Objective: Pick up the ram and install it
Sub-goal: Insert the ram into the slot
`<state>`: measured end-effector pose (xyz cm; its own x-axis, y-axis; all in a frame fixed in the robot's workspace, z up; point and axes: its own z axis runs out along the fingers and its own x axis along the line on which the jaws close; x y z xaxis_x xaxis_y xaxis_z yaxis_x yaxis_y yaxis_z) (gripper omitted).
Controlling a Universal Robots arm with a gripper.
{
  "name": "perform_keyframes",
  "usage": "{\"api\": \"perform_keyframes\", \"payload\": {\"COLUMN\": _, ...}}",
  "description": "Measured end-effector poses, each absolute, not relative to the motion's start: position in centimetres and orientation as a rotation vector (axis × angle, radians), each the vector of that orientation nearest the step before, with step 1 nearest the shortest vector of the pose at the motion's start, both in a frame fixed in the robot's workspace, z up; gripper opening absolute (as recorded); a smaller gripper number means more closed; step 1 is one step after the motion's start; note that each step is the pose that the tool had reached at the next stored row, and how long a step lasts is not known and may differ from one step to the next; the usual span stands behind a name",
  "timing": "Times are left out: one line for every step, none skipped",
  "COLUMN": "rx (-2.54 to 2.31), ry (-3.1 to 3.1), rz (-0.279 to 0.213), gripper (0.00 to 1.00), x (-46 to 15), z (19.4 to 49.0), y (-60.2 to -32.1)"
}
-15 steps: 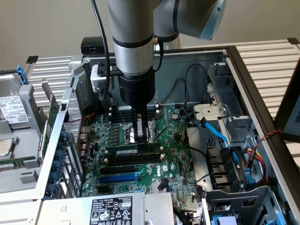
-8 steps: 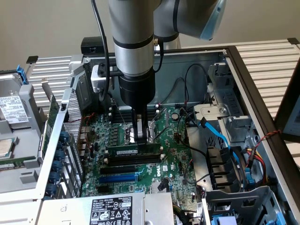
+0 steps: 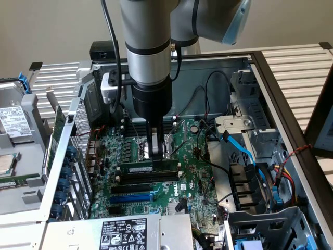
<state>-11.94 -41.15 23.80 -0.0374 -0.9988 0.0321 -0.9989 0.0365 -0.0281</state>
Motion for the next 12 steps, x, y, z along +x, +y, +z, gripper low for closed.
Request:
{"api": "perform_keyframes", "payload": {"rx": 2.177, "ry": -2.259, "rz": 0.067, "gripper": 0.12, "x": -11.95, "z": 23.78, "y": -41.15}}
{"api": "perform_keyframes", "payload": {"rx": 2.177, "ry": -2.259, "rz": 0.067, "gripper": 0.12, "x": -11.96, "z": 23.75, "y": -41.15}}
{"api": "perform_keyframes", "payload": {"rx": 2.177, "ry": -2.259, "rz": 0.067, "gripper": 0.12, "x": -11.96, "z": 23.72, "y": -41.15}}
{"api": "perform_keyframes", "payload": {"rx": 2.177, "ry": -2.259, "rz": 0.067, "gripper": 0.12, "x": -11.96, "z": 23.68, "y": -41.15}}
{"api": "perform_keyframes", "payload": {"rx": 2.177, "ry": -2.259, "rz": 0.067, "gripper": 0.12, "x": -11.96, "z": 23.66, "y": -41.14}}
{"api": "perform_keyframes", "payload": {"rx": 2.177, "ry": -2.259, "rz": 0.067, "gripper": 0.12, "x": -11.97, "z": 23.65, "y": -41.12}}
{"api": "perform_keyframes", "payload": {"rx": 2.177, "ry": -2.259, "rz": 0.067, "gripper": 0.12, "x": -11.97, "z": 23.64, "y": -41.09}}
{"api": "perform_keyframes", "payload": {"rx": 2.177, "ry": -2.259, "rz": 0.067, "gripper": 0.12, "x": -11.97, "z": 23.63, "y": -41.07}}
{"api": "perform_keyframes", "payload": {"rx": 2.177, "ry": -2.26, "rz": 0.068, "gripper": 0.12, "x": -11.98, "z": 23.62, "y": -41.06}}
{"api": "perform_keyframes", "payload": {"rx": 2.177, "ry": -2.26, "rz": 0.068, "gripper": 0.12, "x": -11.99, "z": 23.62, "y": -41.05}}
{"api": "perform_keyframes", "payload": {"rx": 2.178, "ry": -2.26, "rz": 0.069, "gripper": 0.12, "x": -12.01, "z": 23.61, "y": -41.04}}
{"api": "perform_keyframes", "payload": {"rx": 2.178, "ry": -2.26, "rz": 0.069, "gripper": 0.12, "x": -12.02, "z": 23.59, "y": -41.04}}
